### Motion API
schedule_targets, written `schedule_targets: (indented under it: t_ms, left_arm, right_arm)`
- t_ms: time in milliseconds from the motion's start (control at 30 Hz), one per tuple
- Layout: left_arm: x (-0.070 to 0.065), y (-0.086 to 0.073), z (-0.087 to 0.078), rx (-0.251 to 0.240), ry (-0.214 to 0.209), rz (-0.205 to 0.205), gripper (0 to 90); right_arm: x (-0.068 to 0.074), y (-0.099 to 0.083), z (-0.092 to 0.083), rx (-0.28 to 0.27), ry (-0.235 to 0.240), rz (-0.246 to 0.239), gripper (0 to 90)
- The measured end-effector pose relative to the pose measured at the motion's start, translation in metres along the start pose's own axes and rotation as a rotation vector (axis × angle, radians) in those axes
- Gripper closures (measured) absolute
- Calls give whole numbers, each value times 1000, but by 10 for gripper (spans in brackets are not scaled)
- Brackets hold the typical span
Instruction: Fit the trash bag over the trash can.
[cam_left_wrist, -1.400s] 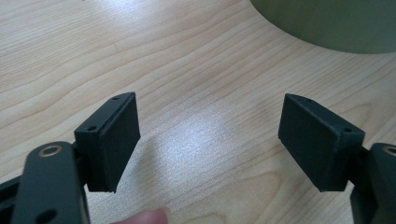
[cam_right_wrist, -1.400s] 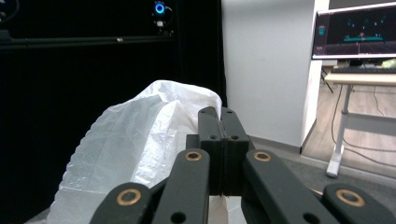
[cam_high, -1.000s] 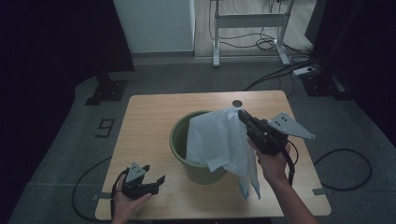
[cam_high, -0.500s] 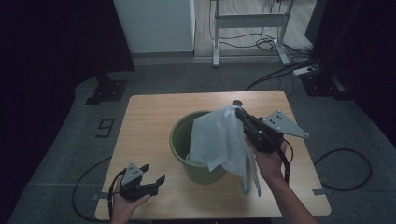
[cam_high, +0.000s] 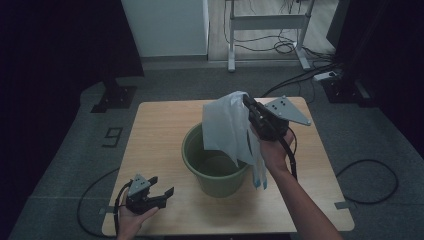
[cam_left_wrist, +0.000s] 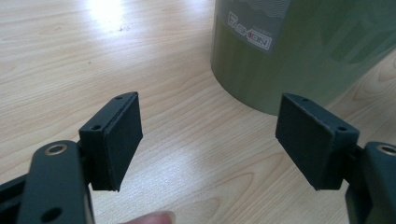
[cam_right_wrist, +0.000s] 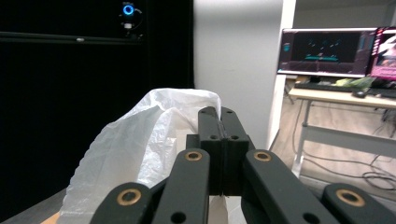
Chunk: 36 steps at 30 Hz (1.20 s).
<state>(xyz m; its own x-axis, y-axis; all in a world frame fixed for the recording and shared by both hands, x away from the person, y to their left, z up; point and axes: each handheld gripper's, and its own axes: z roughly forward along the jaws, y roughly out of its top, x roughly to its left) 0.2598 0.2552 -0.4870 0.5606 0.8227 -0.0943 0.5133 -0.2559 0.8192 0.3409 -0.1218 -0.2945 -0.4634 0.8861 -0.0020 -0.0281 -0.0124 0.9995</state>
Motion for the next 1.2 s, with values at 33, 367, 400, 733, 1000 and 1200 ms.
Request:
schedule_targets:
  t_ms: [33,367,400,733,1000,1200]
  left_arm:
    - [1,0,0,3,1,0,224]
    - [-1,-1,2,9,5,9,224]
    - [-1,-1,2,9,4,11,224]
    - [-3,-1,3,15,3,16,224]
    - [-4,-2,5,26,-3,13,225]
    - [-4,-3,6,30,-6,12,226]
  right_arm:
    - [1,0,1,-3,-5,0,890]
    - [20,-42,-17,6,-22,-76,890]
    - [22,-45,-21,9,-18,-82,889]
    - [27,-72,-49,77,51,-49,889]
    - [29,-99,-65,125,105,33,888]
    - [25,-101,-71,128,122,66,886]
